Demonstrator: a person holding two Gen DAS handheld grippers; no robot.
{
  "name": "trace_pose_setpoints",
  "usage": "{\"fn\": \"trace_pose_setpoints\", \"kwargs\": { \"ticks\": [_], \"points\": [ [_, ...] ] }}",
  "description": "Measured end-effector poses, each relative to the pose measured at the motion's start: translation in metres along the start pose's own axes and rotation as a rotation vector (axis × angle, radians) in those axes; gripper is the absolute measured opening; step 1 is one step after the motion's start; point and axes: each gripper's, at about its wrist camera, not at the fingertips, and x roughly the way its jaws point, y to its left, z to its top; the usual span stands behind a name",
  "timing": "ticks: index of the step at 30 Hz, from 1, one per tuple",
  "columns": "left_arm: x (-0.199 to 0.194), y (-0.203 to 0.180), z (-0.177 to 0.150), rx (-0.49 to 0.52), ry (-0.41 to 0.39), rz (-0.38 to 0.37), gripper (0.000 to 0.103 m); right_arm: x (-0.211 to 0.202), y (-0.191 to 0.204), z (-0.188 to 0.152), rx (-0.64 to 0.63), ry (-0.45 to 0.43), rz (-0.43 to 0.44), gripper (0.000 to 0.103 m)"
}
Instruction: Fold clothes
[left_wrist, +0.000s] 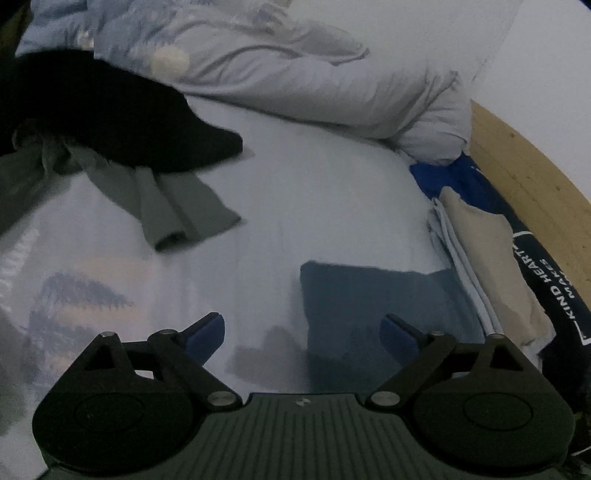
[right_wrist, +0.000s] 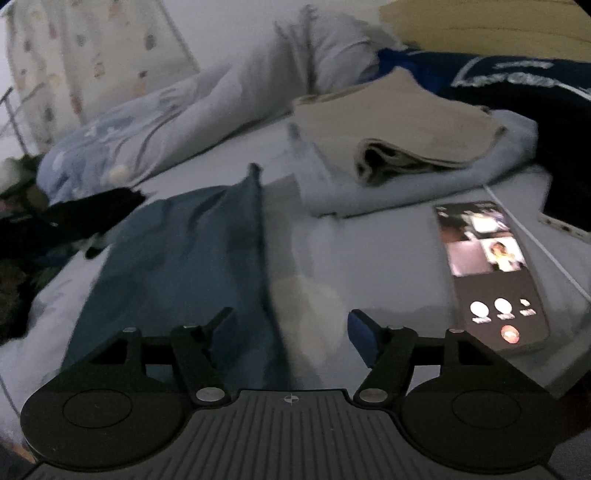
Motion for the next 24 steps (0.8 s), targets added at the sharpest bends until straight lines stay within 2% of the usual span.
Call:
{"fn": "trace_pose_setpoints", "kwargs": {
  "ticks": [4,8,11,15,18,20,22,24],
  "points": [
    [0.028,0.0,0.002,0.006,0.01,-0.046,0.095,0.005,0.012,0.021,-0.094,-0.02,0.031,0.075],
    [0.06,-0.001,0.01,0.031,0.038,-0.096,0.095,0.031,0.022,0.065,-0.146,-0.029,0.101,0.082],
    [0.078,0.001,0.015,0.024,0.04,-0.143,0.095,0.067,0.026,0.102,-0.168,-0.013,0.152,0.089],
    [0.094,0.006,0.022,-0.005,0.035,-0.231,0.093,0.134,0.028,0.14,-0.147,0.041,0.156,0.089],
    [0.104,0.005,0.025,0.005,0.052,-0.282,0.086,0.179,0.032,0.156,-0.145,0.082,0.174,0.089],
    [0.105,0.002,0.023,0.036,0.05,-0.284,0.085,0.201,0.034,0.162,-0.147,0.105,0.147,0.089],
    [0.103,0.002,0.02,0.06,0.039,-0.285,0.083,0.207,0.038,0.168,-0.155,0.099,0.134,0.089],
    [0.1,0.001,0.013,0.088,0.03,-0.291,0.083,0.202,0.045,0.172,-0.185,0.065,0.173,0.089]
  ]
}}
